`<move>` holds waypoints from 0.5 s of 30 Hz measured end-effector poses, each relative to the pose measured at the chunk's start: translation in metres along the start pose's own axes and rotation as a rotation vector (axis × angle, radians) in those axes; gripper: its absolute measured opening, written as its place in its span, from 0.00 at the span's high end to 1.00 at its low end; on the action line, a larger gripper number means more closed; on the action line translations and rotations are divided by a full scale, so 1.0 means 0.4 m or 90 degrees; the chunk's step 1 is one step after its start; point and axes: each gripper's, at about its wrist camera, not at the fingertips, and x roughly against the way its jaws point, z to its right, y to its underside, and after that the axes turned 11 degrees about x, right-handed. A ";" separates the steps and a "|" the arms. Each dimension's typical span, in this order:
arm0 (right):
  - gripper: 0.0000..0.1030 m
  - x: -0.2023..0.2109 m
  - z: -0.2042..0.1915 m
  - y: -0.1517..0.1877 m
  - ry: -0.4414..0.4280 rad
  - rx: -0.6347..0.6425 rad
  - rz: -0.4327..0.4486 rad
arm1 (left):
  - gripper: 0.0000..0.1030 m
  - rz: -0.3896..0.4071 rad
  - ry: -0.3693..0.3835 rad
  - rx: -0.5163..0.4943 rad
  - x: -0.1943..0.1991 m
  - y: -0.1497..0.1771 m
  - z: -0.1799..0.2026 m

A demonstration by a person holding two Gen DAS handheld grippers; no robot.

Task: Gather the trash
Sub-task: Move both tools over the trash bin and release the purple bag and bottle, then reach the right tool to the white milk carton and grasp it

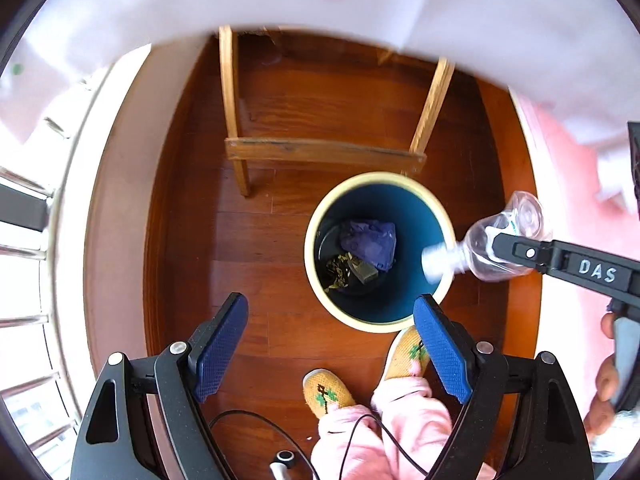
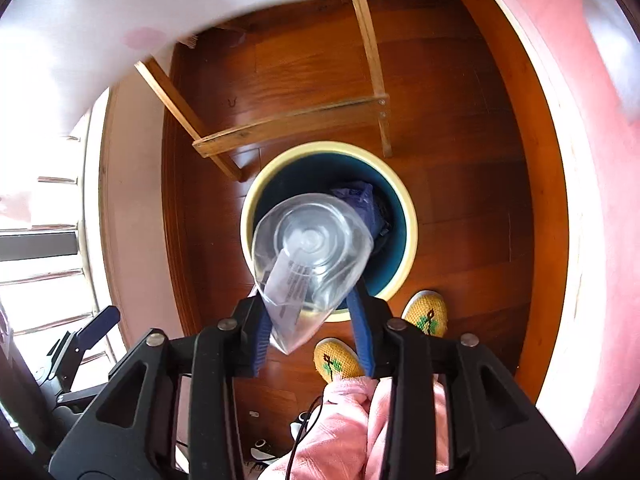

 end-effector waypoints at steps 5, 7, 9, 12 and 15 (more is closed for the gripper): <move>0.61 0.089 -0.042 0.002 -0.001 0.015 0.013 | 0.17 0.028 0.010 -0.004 0.149 -0.002 -0.001; 0.61 0.132 -0.056 0.009 0.000 0.022 0.017 | 0.17 0.044 0.011 -0.013 0.215 -0.003 0.006; 0.61 0.179 -0.072 0.017 0.001 0.027 0.019 | 0.17 0.060 0.012 -0.022 0.284 -0.006 0.010; 0.60 0.253 -0.098 0.034 -0.011 0.044 0.032 | 0.17 0.082 0.022 -0.030 0.376 -0.010 0.014; 0.56 0.324 -0.125 0.049 -0.008 0.065 0.053 | 0.17 0.102 0.025 -0.034 0.450 -0.012 0.011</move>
